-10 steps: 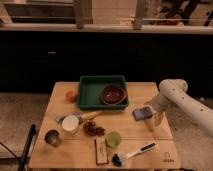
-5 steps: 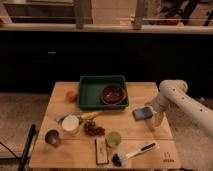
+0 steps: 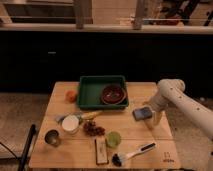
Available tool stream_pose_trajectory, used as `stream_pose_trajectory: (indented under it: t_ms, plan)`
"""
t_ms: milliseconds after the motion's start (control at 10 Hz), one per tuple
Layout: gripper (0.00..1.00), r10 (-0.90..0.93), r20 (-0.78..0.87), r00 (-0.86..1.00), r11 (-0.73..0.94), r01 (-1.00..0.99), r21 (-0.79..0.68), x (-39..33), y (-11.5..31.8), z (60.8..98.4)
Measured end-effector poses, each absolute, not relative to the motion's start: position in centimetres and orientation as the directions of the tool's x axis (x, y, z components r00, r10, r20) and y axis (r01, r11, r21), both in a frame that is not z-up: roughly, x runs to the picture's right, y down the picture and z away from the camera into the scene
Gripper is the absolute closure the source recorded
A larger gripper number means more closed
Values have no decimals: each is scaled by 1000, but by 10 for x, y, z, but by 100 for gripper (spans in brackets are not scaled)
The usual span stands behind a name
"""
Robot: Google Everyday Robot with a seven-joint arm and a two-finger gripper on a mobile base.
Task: Place sponge in plastic cup
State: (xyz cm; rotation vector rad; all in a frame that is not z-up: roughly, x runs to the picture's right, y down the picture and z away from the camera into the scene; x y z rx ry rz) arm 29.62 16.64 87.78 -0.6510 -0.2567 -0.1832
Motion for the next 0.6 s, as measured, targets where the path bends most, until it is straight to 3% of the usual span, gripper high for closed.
stream_pose_trajectory:
  t_ms: [600]
  plan:
    - [20,-69,332,941,774,260,-577,294,172,887]
